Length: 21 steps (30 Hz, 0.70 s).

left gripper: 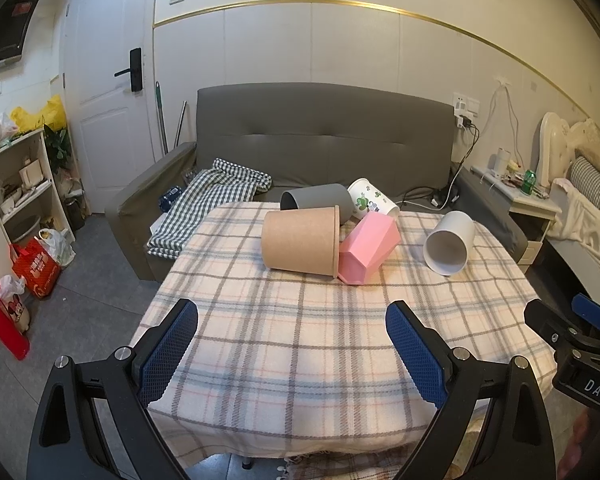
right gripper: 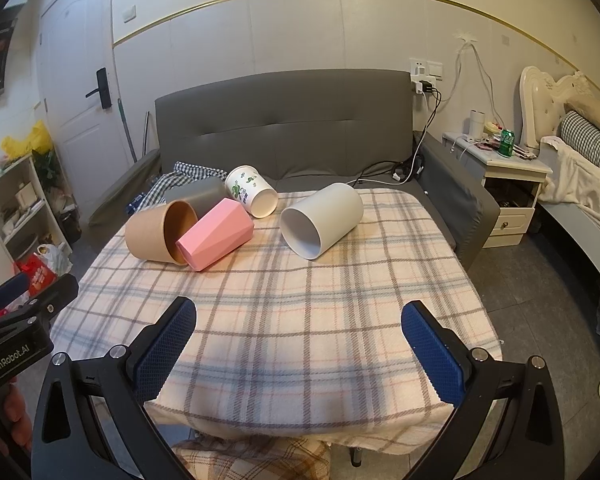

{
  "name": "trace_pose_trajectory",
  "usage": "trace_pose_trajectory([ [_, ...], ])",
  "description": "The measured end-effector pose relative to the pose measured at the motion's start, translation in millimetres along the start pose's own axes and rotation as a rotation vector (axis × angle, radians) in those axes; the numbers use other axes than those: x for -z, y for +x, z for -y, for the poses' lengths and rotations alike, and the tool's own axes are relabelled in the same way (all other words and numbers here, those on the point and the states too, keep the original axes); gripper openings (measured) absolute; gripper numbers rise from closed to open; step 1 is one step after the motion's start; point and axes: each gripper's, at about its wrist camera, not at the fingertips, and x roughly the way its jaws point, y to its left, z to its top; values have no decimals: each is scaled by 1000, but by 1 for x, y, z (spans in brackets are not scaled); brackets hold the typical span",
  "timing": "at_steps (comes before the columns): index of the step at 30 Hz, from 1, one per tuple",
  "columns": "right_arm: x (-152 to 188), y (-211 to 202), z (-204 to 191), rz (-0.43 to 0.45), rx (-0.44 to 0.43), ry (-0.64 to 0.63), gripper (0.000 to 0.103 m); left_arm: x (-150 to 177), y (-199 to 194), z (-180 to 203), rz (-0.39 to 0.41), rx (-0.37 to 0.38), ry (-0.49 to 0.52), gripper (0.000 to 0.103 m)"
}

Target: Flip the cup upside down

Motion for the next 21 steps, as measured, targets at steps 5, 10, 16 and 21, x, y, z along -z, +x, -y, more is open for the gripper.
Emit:
trace_pose_trajectory([
  [5, 6, 4, -4, -17, 11, -10, 103, 4, 6, 0, -20, -1, -1, 98],
  [10, -1, 13, -10, -54, 21, -25, 103, -3, 16, -10, -50, -8, -3, 98],
  [16, -27, 40, -27, -96, 14, -19, 103, -14, 41, -31, -105, -43, 4, 98],
  [21, -49, 75, -54, -138, -13, -22, 103, -19, 64, -47, -142, -70, -4, 98],
])
